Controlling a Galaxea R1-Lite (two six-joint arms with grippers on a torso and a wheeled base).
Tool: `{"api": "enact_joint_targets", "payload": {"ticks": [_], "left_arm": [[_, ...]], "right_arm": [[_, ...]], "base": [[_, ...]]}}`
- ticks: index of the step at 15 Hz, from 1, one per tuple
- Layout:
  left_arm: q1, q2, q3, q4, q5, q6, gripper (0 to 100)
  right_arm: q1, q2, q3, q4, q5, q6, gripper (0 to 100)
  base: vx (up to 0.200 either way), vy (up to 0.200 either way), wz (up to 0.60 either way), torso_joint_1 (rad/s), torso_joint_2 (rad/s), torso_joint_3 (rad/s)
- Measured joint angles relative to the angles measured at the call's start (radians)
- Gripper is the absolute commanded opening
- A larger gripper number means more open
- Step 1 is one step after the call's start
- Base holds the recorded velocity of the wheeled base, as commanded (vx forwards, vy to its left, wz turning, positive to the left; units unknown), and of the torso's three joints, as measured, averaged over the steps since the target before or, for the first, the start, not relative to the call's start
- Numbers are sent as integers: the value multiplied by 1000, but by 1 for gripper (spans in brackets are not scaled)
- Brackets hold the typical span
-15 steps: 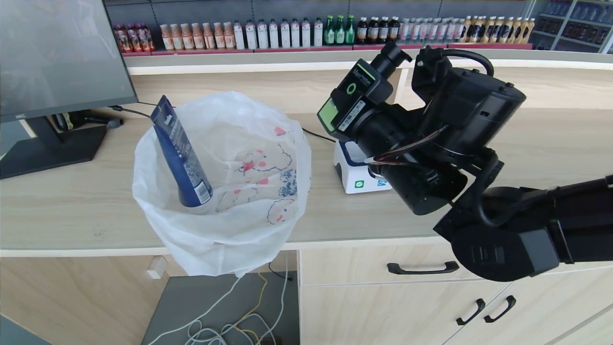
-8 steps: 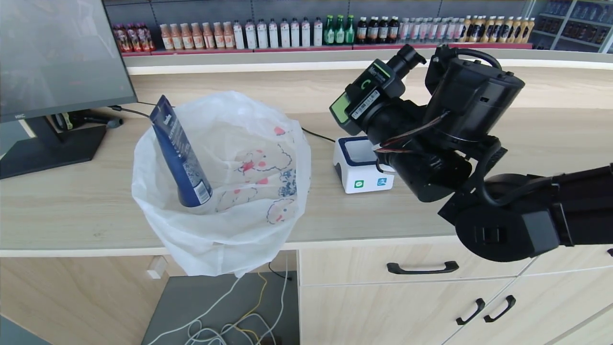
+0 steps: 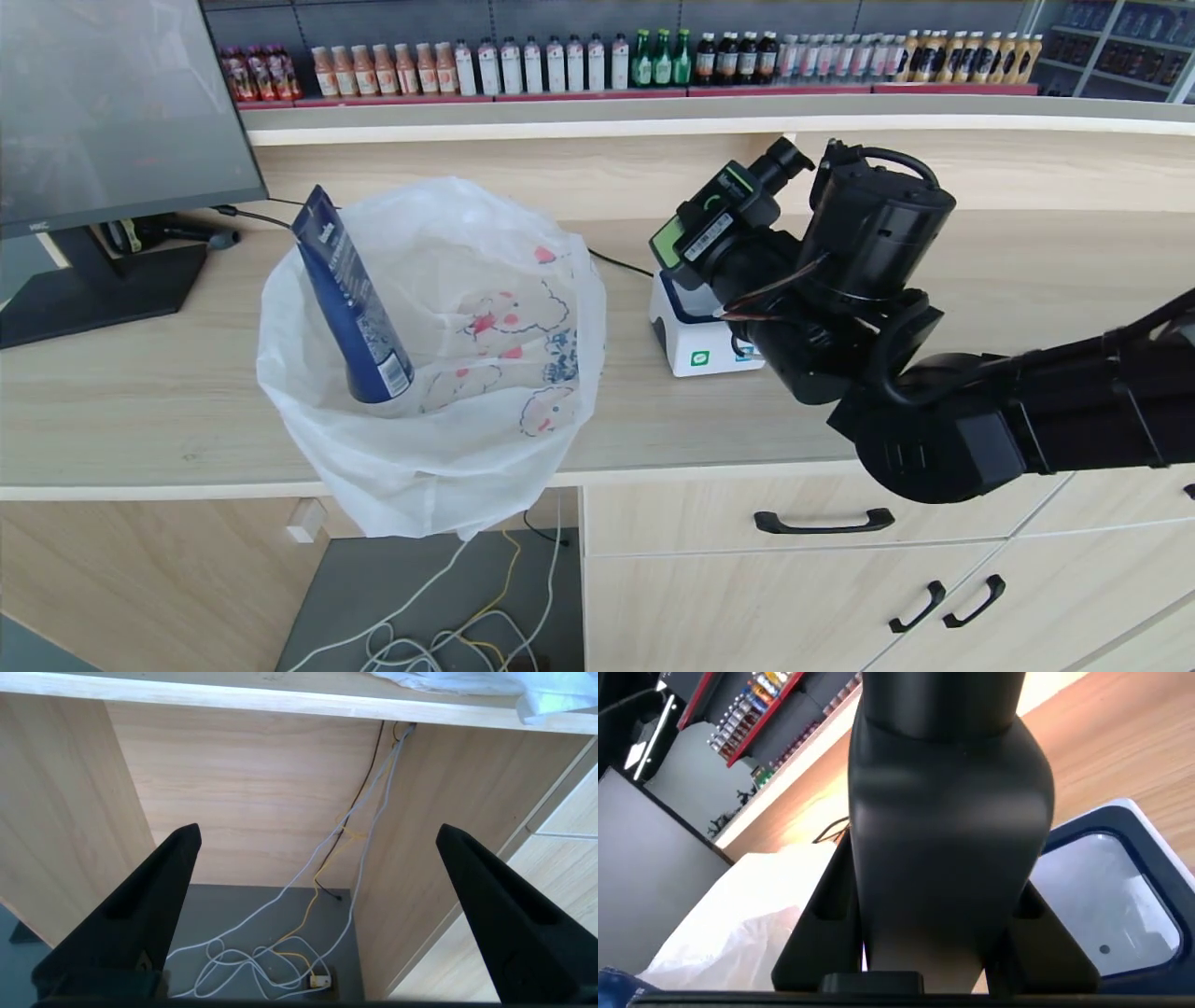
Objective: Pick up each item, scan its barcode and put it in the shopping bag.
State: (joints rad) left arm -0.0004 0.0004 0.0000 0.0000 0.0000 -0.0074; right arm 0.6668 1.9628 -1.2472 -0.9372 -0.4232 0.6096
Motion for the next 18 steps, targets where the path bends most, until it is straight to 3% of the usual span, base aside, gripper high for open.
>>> {"api": "enact_joint_targets", "payload": {"ticks": [18], "left_arm": [[0,0,0,0,0,0,100]], "right_arm": [[-55,45,46,-9,-1,68,0]], "base": [[0,0,0,0,0,0]]}}
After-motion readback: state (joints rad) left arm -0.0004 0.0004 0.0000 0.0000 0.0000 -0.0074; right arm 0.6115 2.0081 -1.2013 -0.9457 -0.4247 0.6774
